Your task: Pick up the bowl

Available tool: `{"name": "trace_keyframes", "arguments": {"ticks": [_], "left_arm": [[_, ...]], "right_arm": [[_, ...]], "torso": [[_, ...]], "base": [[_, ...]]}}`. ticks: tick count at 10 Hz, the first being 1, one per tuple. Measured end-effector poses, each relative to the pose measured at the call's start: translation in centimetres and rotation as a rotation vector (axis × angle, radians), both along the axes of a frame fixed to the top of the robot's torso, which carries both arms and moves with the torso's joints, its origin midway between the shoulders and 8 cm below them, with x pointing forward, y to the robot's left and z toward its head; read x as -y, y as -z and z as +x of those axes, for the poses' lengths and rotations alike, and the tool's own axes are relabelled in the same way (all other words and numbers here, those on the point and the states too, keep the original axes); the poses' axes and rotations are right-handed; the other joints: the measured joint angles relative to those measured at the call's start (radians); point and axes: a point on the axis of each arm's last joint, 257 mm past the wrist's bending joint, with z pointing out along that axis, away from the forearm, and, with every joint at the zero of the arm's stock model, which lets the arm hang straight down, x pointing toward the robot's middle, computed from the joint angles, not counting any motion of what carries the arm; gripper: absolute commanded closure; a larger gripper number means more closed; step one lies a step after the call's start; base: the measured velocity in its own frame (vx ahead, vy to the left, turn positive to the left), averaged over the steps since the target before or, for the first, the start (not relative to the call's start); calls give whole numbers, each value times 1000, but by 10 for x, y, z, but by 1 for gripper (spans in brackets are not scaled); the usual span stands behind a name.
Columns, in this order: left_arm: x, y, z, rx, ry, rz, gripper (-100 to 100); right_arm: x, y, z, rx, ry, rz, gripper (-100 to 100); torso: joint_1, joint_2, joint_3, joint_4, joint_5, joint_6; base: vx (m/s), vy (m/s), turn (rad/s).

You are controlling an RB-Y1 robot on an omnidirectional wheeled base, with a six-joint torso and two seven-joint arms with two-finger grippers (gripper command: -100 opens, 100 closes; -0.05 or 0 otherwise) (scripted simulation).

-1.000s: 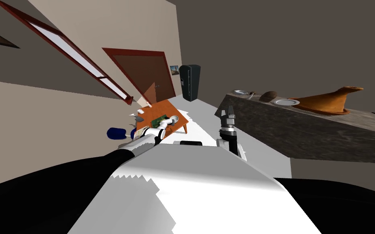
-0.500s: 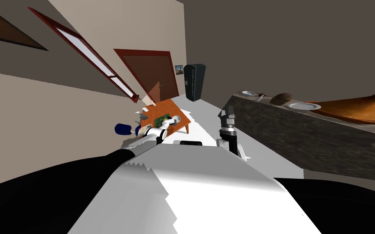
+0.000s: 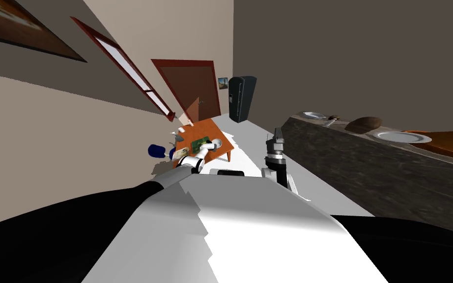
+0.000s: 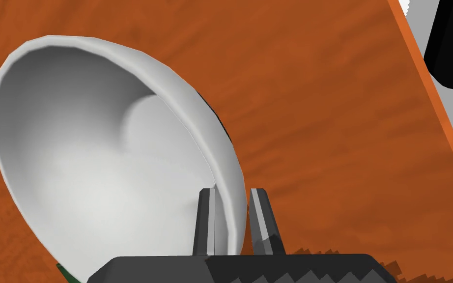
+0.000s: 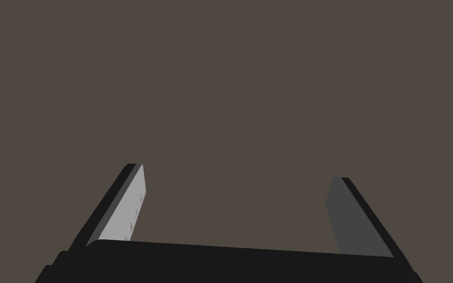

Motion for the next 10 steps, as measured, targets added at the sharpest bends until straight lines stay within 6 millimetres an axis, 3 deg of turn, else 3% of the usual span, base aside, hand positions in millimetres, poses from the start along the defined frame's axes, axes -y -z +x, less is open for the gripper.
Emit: {"name": "trace_keyframes", "arguments": {"ticks": [2, 4, 6, 9, 10], "left_arm": [[40, -4, 4, -3, 56, -1, 100], [63, -8, 4, 3, 90, -1, 100], [105, -13, -2, 9, 142, -2, 100], [117, -18, 1, 10, 160, 0, 100], [117, -18, 1, 10, 160, 0, 0]], "right_arm": [[0, 0, 0, 0, 0, 0, 0], [0, 0, 0, 0, 0, 0, 0], [0, 0, 0, 0, 0, 0, 0], [0, 0, 0, 0, 0, 0, 0], [0, 0, 0, 0, 0, 0, 0]], "torso": [[0, -1, 0, 1, 0, 0], [0, 1, 1, 1, 0, 0], [1, 1, 2, 2, 0, 0], [-2, 5, 4, 3, 0, 1], [-2, 6, 4, 3, 0, 1]], "base": [[45, 37, 202], [38, 38, 287], [48, 38, 167], [2, 3, -9], [0, 0, 0]]}}
